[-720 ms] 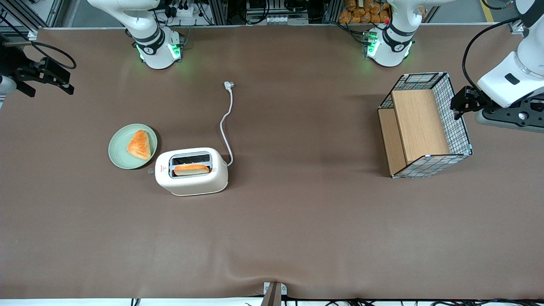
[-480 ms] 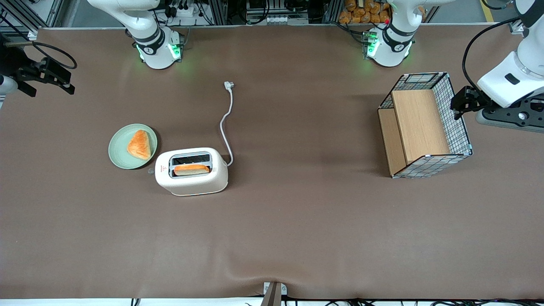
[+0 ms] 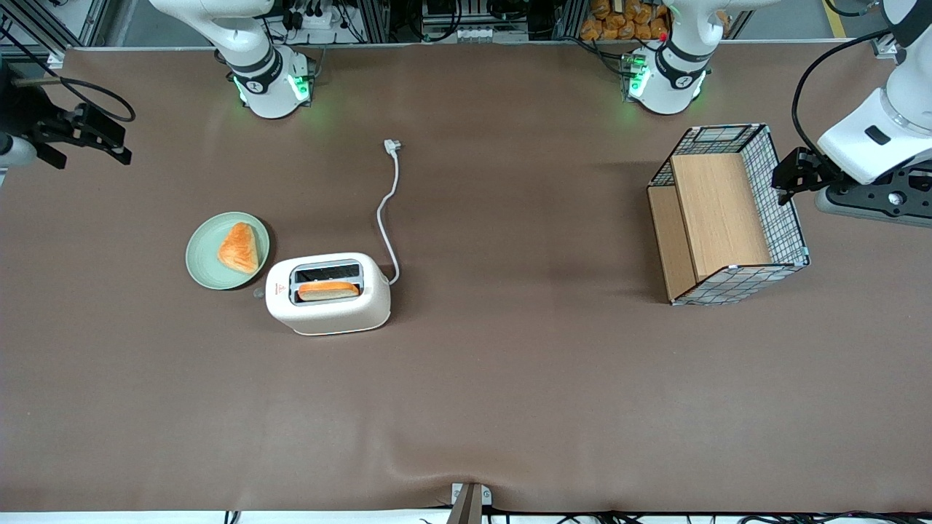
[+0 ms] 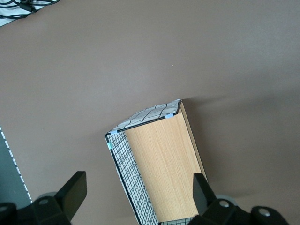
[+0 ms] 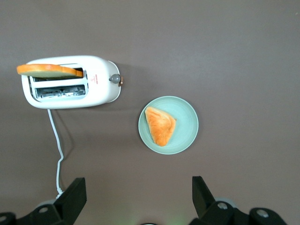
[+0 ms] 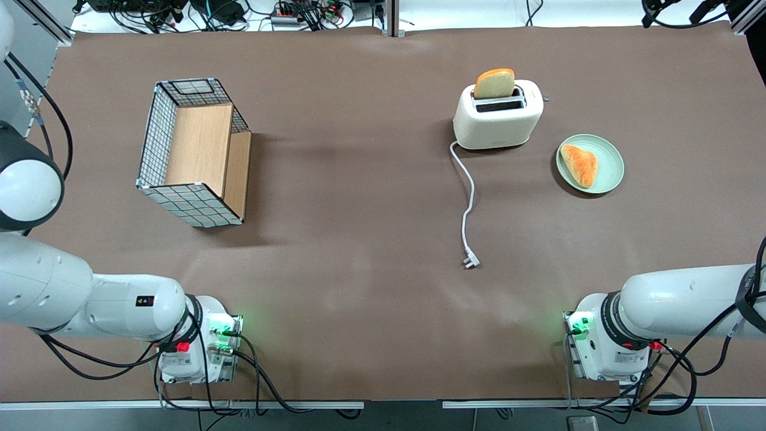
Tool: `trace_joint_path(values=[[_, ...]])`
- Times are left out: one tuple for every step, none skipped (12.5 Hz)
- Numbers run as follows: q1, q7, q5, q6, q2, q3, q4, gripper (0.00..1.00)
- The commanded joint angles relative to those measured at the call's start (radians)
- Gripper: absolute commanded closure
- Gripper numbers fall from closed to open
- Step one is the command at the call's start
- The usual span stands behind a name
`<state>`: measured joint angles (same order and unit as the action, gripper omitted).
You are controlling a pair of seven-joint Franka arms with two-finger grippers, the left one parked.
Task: Press toaster button with right arm
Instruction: 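Move the right gripper down toward the side of the white toaster, then position the right gripper fingers above the toaster's lever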
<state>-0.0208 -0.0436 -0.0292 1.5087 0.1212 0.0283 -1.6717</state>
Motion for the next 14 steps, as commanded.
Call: trace_joint_path(values=[[0.012,0.022,-0.028,0.021,-0.037,-0.004,-0.011,0.0],[0.019,0.022,-0.029,0.051,-0.038,-0.002,-0.034,0.0],[0.022,0.022,-0.029,0.079,-0.038,-0.002,-0.06,0.0],[0.022,0.024,-0.029,0.105,-0.04,-0.002,-0.078,0.0],[0.022,0.024,-0.029,0.123,-0.054,-0.001,-0.086,0.0],[0.022,0.024,-0.029,0.136,-0.069,0.001,-0.086,0.0],[0.024,0.024,-0.038,0.154,-0.084,0.001,-0.091,0.0],[0.024,0.021,-0.053,0.18,-0.095,0.001,-0.103,0.0],[0.024,0.014,-0.067,0.217,-0.101,0.001,-0.124,0.0],[0.025,0.011,-0.083,0.255,-0.107,0.001,-0.149,0.0],[0.025,0.011,-0.109,0.287,-0.117,0.001,-0.167,0.06],[0.028,0.01,-0.151,0.315,-0.132,-0.001,-0.18,0.24],[0.03,0.004,-0.184,0.333,-0.155,-0.001,-0.184,0.42],[0.036,-0.001,-0.204,0.352,-0.181,-0.001,-0.184,0.65]])
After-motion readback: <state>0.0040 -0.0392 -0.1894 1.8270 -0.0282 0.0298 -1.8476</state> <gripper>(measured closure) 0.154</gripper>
